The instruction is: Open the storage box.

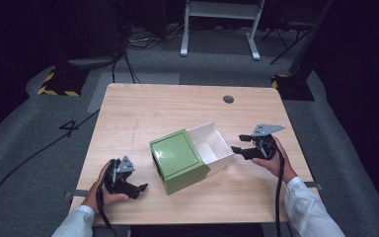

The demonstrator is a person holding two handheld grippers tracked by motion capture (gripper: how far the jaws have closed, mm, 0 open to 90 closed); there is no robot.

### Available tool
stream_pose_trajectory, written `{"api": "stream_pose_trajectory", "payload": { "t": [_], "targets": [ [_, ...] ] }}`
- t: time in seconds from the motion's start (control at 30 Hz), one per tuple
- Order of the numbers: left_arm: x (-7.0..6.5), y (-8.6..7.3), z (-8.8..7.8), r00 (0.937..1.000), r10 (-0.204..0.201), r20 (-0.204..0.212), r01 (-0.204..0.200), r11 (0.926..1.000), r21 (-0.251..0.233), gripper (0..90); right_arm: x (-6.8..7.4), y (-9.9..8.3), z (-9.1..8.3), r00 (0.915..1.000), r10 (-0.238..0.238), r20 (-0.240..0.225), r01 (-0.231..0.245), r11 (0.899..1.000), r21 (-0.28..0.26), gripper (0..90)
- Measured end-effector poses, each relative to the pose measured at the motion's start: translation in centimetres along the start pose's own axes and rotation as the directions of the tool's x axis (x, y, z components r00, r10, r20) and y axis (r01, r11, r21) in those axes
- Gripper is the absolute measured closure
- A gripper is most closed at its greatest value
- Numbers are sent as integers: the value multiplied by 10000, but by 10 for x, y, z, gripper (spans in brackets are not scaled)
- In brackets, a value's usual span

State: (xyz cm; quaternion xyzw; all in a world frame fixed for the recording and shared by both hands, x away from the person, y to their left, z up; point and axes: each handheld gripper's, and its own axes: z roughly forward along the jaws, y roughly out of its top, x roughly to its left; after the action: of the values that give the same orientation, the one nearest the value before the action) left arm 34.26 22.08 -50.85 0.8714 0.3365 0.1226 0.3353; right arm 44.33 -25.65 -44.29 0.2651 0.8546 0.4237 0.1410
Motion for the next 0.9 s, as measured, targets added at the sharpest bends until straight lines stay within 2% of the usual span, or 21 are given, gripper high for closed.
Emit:
{"api": "stream_pose_trajectory", "payload": {
  "t": [0.43, 0.9],
  "targets": [
    [0, 0, 0, 10000, -2, 0, 2, 10000, -2, 4, -2, -2, -20, 9988, -111, 470, 112, 9999, -9, 318],
    [0, 0, 0, 10000, 6, 5, -6, 10000, -6, 5, 5, -8, -34, 9949, -433, 906, 414, 9989, 234, 220]
  ]
}}
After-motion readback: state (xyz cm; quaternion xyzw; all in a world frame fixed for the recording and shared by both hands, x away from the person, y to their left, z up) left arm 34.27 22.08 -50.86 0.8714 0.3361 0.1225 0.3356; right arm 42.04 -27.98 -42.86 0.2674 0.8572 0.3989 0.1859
